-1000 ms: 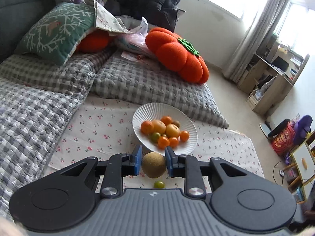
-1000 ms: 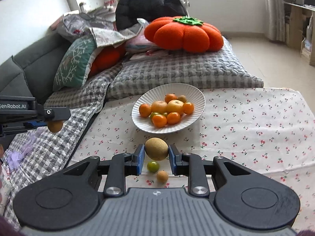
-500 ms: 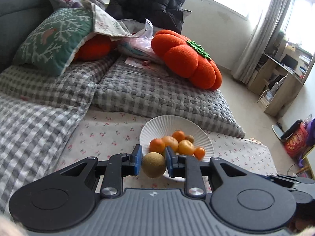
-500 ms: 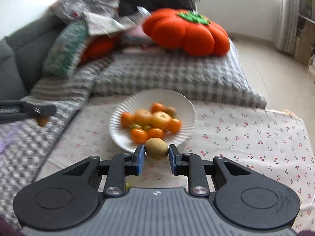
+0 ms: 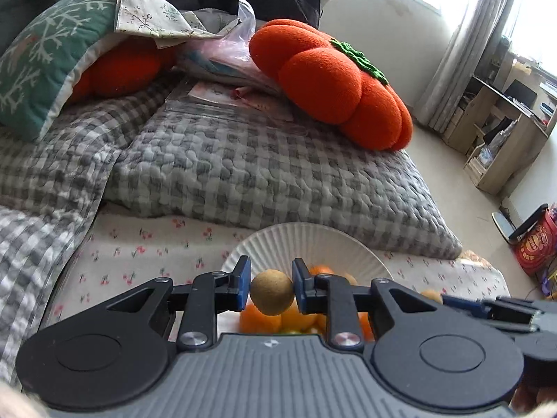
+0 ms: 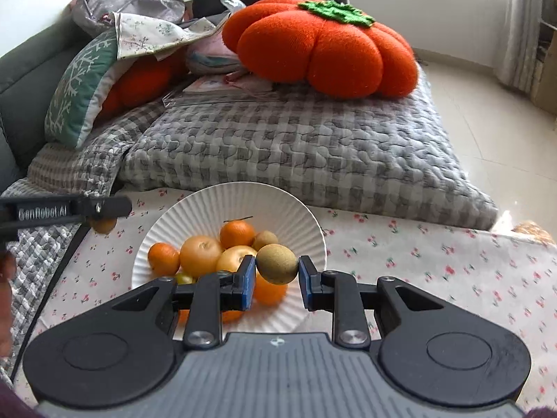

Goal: Organize fruits
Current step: 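Carry both held brown fruits over the white plate, then lower both brown fruits into the plate and open both grippers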

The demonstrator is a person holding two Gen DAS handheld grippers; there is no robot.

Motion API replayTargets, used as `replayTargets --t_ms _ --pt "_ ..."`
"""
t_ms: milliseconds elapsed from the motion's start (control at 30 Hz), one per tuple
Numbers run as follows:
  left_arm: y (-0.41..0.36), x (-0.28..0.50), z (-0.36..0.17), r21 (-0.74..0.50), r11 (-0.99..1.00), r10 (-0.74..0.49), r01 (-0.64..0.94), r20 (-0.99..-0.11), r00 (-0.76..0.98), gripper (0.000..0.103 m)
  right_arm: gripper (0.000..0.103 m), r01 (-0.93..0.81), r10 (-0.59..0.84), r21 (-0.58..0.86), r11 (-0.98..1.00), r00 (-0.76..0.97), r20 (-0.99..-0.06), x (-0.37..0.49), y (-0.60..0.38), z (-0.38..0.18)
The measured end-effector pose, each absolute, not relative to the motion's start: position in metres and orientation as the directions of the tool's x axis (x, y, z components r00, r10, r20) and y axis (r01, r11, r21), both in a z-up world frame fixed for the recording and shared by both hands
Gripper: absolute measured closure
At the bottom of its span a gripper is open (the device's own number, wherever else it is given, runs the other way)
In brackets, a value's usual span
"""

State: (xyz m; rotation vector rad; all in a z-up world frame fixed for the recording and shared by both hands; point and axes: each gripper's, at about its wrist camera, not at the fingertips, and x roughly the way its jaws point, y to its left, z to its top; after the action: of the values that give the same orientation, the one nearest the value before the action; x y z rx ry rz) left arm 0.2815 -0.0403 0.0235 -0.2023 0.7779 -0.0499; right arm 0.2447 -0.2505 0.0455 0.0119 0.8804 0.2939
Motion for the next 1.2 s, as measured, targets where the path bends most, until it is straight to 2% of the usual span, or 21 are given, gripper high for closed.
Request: replayTargets --t_ms 233,400,667,1000,1200 --pt "-0.043 0.315 -0.007 -0.255 0.967 -0.158 -0.029 -0.682 0.714 0.08 0.079 -0.254 0.268 0.139 0.957 0.593 -0.759 0.267 -0.247 0.021" --pt "-0.049 0.329 -0.023 -0.236 0.972 -0.162 -0.01 -0.698 0.697 0.08 0.079 -0.249 0.275 0.152 0.956 0.598 -0.753 0.274 -0.243 0.02" --pt "-0.061 0.342 -0.038 -0.227 0.974 -0.173 0.012 -0.708 0.684 0.08 0.079 -0.216 0.226 0.123 0.969 0.554 -0.801 0.287 -0.242 0.002" --pt "-0.065 0.349 -0.054 -0.214 0.976 -0.174 0.023 -0.72 0.671 0.08 0.079 -0.238 0.247 0.134 0.962 0.546 -0.8 0.291 -0.236 -0.005" --pt "-0.065 0.35 -0.056 -0.227 0.973 -0.187 0.028 -0.719 0.669 0.08 0.076 -0.215 0.279 0.191 0.958 0.535 -0.797 0.292 -0.242 -0.007"
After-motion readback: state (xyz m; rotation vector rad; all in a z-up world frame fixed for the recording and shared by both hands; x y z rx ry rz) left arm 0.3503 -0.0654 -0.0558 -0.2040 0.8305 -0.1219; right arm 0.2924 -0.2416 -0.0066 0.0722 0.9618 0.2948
